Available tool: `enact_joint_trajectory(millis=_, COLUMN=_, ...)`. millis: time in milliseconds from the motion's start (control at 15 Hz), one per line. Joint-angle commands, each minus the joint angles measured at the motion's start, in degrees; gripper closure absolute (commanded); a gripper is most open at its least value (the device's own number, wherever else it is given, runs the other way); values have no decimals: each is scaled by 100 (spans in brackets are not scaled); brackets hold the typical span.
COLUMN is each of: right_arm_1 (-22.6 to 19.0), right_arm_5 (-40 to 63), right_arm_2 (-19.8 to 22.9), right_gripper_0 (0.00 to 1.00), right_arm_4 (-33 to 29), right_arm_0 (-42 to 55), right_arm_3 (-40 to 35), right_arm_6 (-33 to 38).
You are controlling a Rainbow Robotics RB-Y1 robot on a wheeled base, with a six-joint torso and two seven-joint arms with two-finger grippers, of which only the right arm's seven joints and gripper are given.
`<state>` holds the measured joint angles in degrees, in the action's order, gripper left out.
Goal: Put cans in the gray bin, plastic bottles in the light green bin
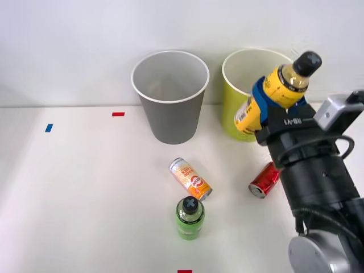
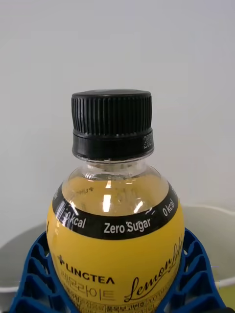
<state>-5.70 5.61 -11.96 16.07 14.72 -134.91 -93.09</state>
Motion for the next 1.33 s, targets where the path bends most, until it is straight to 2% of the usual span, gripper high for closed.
enact_joint_trajectory(millis=67, right_arm_1=201, right_arm_5=634, right_arm_2=458, right_gripper_0=100, right_arm_4=80, right_arm_0=-628, right_arm_3=0, right_arm_6=142)
enact_joint_trajectory(millis=400, right_arm_1=350, right_arm_5=1821, right_arm_2=1003, right_gripper_0=100, right_arm_4=107, right_arm_0=-1534, right_arm_3=53, right_arm_6=230)
enact_joint_trajectory(millis=667, right_arm_1=412, right_arm_5=1197, right_arm_2=1240, right_gripper_0=100, right_arm_4=107, right_arm_0=-2263, right_arm_3=1169, right_arm_6=213)
enact_joint_trajectory(millis=867, right_arm_1=377, right_arm_5=1126, right_arm_2=1627, right_gripper_0=100, right_arm_4=98, right_arm_0=-3142, right_arm_3=2048, right_arm_6=177)
enact_joint_trajectory(millis=1067, right_arm_1=201, right_arm_5=1126, right_arm_2=1873, right_gripper_0=100, right_arm_4=89, right_arm_0=-3669, right_arm_3=2681, right_arm_6=125)
enact_joint_trajectory(millis=1333, right_arm_1=104, right_arm_5=1126, right_arm_2=1935, right_gripper_0=100, right_arm_4=37, right_arm_0=-3907, right_arm_3=3146, right_arm_6=54)
